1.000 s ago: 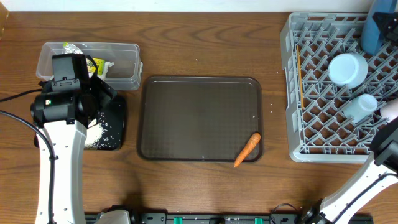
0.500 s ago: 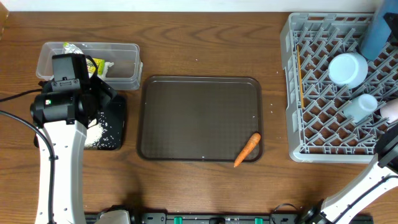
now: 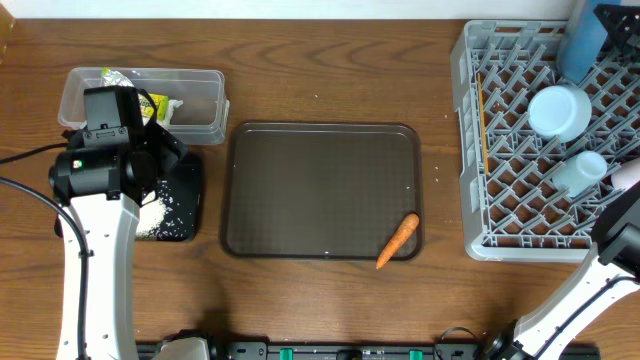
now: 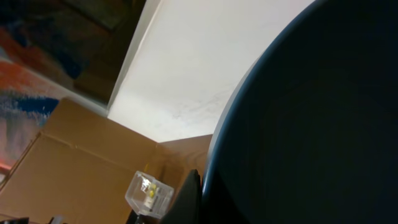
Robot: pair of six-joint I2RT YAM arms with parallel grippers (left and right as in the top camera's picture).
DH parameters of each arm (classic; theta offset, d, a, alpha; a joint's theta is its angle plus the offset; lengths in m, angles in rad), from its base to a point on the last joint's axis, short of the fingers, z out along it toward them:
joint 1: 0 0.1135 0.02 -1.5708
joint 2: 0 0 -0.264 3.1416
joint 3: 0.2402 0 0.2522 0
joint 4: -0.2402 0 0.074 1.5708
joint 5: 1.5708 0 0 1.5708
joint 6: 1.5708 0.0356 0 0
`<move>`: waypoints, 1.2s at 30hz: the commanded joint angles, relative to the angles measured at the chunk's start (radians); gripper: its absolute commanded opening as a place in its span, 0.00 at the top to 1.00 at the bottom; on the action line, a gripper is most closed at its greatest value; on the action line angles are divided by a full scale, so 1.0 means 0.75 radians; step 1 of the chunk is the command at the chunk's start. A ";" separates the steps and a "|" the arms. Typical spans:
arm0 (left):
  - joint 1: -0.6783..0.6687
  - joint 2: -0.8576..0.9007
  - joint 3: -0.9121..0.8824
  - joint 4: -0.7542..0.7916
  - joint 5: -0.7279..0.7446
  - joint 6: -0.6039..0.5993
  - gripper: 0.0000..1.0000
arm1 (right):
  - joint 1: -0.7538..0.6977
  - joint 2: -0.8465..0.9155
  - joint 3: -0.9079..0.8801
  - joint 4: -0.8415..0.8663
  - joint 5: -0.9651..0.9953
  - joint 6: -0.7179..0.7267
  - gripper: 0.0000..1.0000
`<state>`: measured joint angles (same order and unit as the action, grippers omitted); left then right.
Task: Sort waste into correct bins and load items into the dishwasher rack
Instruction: 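Release the plate and withdraw the right gripper to the lower right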
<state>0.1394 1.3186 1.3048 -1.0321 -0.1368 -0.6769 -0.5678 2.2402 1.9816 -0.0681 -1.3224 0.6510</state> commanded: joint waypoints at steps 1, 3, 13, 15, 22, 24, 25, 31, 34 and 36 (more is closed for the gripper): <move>0.001 0.004 0.011 -0.005 -0.007 0.008 0.02 | -0.026 -0.004 -0.004 -0.024 -0.002 -0.018 0.99; 0.001 0.004 0.011 -0.005 -0.007 0.008 0.02 | -0.044 0.010 -0.005 -0.037 0.003 -0.018 0.99; 0.001 0.004 0.011 -0.005 -0.007 0.008 0.02 | -0.153 0.061 -0.007 -0.031 0.013 -0.037 0.99; 0.001 0.004 0.011 -0.005 -0.007 0.008 0.02 | -0.171 0.061 -0.007 -0.030 0.013 -0.036 0.99; 0.001 0.004 0.011 -0.005 -0.007 0.008 0.02 | -0.223 0.061 -0.007 -0.045 0.012 -0.008 0.86; 0.001 0.004 0.011 -0.005 -0.007 0.008 0.02 | -0.242 0.061 -0.007 -0.044 0.014 0.010 0.82; 0.001 0.004 0.011 -0.005 -0.007 0.008 0.02 | -0.254 0.061 -0.007 -0.044 0.024 0.009 0.76; 0.001 0.004 0.011 -0.005 -0.007 0.008 0.02 | -0.333 0.060 -0.007 -0.058 0.042 0.025 0.18; 0.001 0.004 0.011 -0.005 -0.007 0.008 0.02 | -0.366 0.057 -0.007 -0.107 0.051 0.031 0.01; 0.001 0.004 0.011 -0.005 -0.007 0.008 0.02 | -0.386 0.052 -0.007 -0.114 0.052 0.032 0.01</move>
<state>0.1394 1.3186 1.3048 -1.0321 -0.1368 -0.6769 -0.8391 2.2684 1.9793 -0.1497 -1.2827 0.6704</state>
